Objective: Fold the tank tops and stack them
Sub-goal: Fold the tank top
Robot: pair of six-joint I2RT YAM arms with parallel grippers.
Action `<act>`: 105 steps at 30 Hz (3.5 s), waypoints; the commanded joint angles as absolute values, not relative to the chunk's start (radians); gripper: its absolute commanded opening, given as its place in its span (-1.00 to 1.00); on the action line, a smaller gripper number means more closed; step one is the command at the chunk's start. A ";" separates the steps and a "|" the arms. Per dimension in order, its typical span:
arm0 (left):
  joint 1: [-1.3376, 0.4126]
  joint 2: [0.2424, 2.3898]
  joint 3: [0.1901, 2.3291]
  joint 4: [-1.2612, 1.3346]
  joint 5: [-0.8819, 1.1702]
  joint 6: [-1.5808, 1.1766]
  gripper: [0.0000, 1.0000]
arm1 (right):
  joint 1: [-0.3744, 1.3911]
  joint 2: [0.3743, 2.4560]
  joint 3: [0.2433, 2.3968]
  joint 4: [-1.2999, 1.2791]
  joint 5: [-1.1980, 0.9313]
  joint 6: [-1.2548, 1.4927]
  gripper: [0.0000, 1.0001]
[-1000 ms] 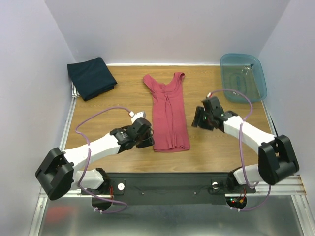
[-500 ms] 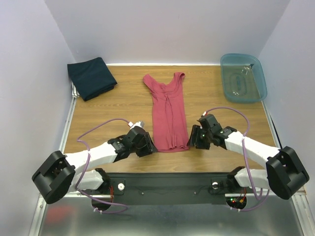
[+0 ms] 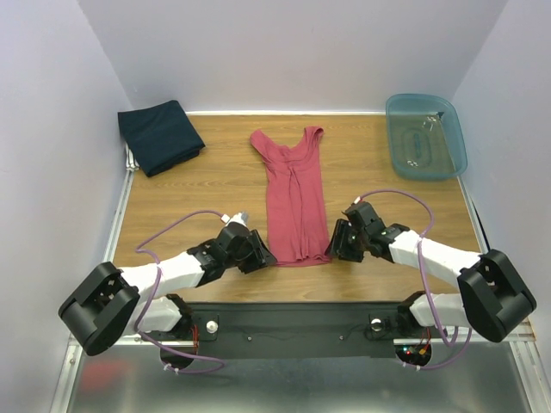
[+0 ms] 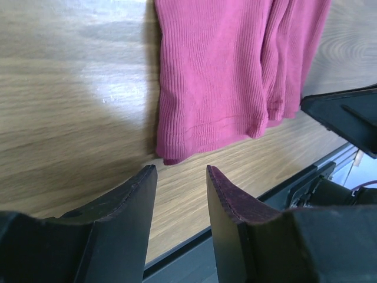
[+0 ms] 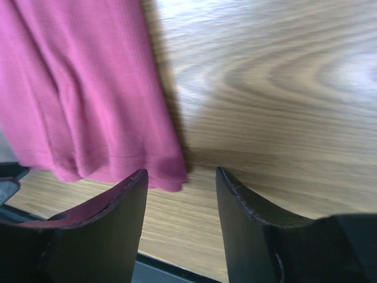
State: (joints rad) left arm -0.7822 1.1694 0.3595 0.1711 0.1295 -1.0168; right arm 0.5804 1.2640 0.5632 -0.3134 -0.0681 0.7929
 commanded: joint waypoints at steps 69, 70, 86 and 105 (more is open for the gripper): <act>-0.959 1.161 0.617 -0.333 -0.068 -0.937 -1.00 | 0.971 1.241 0.824 -0.687 0.399 0.917 -0.99; -0.945 1.169 0.623 -0.327 -0.067 -0.925 -1.00 | 0.973 1.253 0.831 -0.677 0.414 0.911 -0.99; -0.749 1.342 0.825 -0.203 -0.080 -0.739 -1.00 | 0.940 1.502 1.049 -0.561 0.549 0.798 -0.99; -0.594 1.493 1.017 -0.175 -0.069 -0.609 -1.00 | 0.792 1.635 1.226 -0.471 0.560 0.646 -0.99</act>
